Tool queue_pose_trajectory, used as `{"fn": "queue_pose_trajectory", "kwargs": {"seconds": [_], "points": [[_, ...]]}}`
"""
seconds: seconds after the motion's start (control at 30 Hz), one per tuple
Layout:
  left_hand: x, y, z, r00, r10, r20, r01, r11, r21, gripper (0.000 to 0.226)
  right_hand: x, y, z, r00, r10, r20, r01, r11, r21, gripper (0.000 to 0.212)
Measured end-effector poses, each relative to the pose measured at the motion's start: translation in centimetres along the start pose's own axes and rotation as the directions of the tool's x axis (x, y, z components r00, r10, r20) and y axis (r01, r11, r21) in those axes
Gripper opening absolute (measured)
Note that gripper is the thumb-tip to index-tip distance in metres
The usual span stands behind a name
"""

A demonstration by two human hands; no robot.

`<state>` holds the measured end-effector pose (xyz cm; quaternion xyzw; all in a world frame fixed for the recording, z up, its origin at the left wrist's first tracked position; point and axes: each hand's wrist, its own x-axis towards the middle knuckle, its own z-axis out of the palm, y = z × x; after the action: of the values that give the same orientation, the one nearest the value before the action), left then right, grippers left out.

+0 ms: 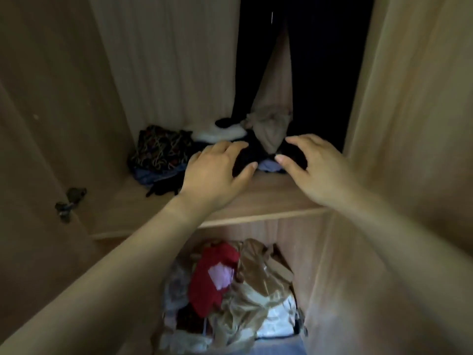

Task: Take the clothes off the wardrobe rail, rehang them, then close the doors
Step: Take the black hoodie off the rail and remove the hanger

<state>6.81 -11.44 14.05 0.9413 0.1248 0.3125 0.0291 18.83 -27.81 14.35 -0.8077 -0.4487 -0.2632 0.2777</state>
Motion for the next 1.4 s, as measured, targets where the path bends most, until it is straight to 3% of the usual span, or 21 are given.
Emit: {"fn": "queue_pose_trajectory", "kwargs": {"seconds": [0.27,0.43,0.63,0.93,1.2,1.4], "points": [[24.7,-3.4,0.2,0.994,-0.005,-0.108,-0.013,0.987,-0.157,0.051,25.3,7.0,-3.7,0.971,-0.213,-0.113,0.185,0.959,-0.214,0.057],[36.2,-4.2,-1.1,0.959,0.043,-0.279,-0.105,0.972,-0.211,0.045,36.9,9.3,-6.6,0.932,-0.266,-0.248,0.203,0.946,-0.253,0.053],[47.6,-4.9,-2.3,0.911,0.147,-0.386,-0.213,0.967,-0.136,0.050,46.0,11.8,-10.6,0.868,-0.296,-0.398,0.112,0.898,-0.425,0.050],[61.5,-3.5,-4.4,0.800,0.296,-0.522,-0.442,0.879,-0.178,0.055,56.1,12.7,-19.2,0.726,-0.396,-0.562,-0.228,0.633,-0.740,0.052],[68.5,-3.0,-3.7,0.809,0.241,-0.536,-0.457,0.832,-0.314,0.074,61.8,11.8,-24.8,0.812,-0.165,-0.559,-0.400,0.540,-0.740,0.044],[69.8,-3.8,-0.9,0.773,0.195,-0.604,-0.475,0.808,-0.349,0.088,62.9,12.2,-25.4,0.866,-0.092,-0.492,-0.334,0.626,-0.705,0.029]]}}
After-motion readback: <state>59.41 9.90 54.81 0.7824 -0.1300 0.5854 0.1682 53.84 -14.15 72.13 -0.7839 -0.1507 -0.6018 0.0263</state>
